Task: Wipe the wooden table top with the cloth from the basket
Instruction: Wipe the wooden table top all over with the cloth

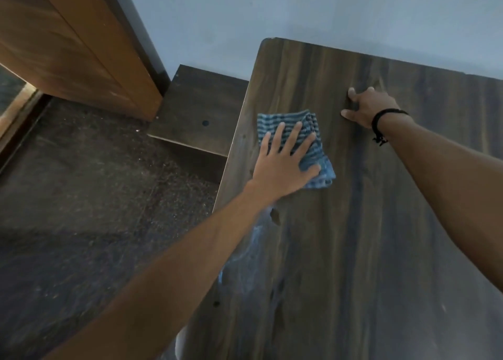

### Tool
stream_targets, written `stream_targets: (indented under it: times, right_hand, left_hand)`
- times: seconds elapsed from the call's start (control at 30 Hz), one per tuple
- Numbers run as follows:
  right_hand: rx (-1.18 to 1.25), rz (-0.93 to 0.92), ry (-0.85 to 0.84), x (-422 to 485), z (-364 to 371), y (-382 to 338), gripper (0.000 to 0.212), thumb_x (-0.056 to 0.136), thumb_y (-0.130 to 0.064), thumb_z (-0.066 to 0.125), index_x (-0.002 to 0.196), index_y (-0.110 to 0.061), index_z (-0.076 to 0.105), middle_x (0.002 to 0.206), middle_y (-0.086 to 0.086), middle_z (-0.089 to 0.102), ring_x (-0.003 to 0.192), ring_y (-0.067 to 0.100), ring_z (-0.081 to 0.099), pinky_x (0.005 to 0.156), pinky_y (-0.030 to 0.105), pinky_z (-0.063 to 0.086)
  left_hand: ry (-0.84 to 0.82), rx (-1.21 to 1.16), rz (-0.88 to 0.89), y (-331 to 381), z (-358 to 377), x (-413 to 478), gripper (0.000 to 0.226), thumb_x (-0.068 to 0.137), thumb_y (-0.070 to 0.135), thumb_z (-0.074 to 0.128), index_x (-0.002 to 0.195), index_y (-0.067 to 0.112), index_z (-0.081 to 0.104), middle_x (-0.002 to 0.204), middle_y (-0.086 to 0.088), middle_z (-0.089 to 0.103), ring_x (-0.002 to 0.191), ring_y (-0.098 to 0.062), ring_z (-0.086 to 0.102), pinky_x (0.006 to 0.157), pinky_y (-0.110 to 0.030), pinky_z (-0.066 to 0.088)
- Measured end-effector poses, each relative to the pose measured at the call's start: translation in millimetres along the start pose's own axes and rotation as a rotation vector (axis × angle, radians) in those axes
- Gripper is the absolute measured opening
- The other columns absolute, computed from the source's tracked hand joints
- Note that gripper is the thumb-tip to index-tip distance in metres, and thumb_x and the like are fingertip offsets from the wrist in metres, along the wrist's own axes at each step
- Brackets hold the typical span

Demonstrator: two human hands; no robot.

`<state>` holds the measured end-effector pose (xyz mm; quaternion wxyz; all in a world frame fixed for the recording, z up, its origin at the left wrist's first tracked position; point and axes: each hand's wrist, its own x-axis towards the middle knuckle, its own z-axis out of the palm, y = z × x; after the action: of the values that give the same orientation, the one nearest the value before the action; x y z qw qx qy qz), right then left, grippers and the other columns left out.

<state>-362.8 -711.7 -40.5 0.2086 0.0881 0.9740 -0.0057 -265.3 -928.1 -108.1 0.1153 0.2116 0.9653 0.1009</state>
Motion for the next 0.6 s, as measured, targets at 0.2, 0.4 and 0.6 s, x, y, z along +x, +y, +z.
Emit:
stream_targets:
  times: [0.2, 0.4, 0.6]
  right_hand:
    - [0.012, -0.012, -0.034, -13, 0, 2, 0.076, 0.099, -0.051, 0.055, 0.161, -0.027, 0.018, 0.166, 0.02, 0.012, 0.144, 0.042, 0.033, 0.112, 0.049, 0.035]
    - [-0.01, -0.035, -0.038, -14, 1, 3, 0.075, 0.101, -0.048, 0.053, 0.161, -0.022, 0.018, 0.164, 0.025, 0.016, 0.141, 0.045, 0.036, 0.108, 0.052, 0.038]
    - [-0.053, -0.041, -0.037, -18, 1, 2, 0.076, 0.101, -0.051, 0.051, 0.162, -0.022, 0.016, 0.163, 0.025, 0.017, 0.141, 0.045, 0.036, 0.109, 0.051, 0.037]
  left_hand:
    - [0.069, 0.015, -0.113, 18, -4, 14, 0.072, 0.1, 0.065, 0.027, 0.162, 0.031, 0.008, 0.17, -0.005, -0.005, 0.154, -0.036, -0.009, 0.122, -0.056, -0.004]
    - [-0.036, 0.003, 0.09, 30, 24, -79, 0.075, 0.097, 0.072, 0.021, 0.161, 0.038, 0.001, 0.169, 0.004, -0.01, 0.154, -0.029, -0.018, 0.123, -0.05, -0.01]
    - [0.089, -0.02, -0.239, 1, -5, 14, 0.075, 0.097, 0.072, 0.025, 0.161, 0.036, 0.009, 0.17, -0.001, -0.002, 0.155, -0.034, -0.006, 0.123, -0.053, -0.003]
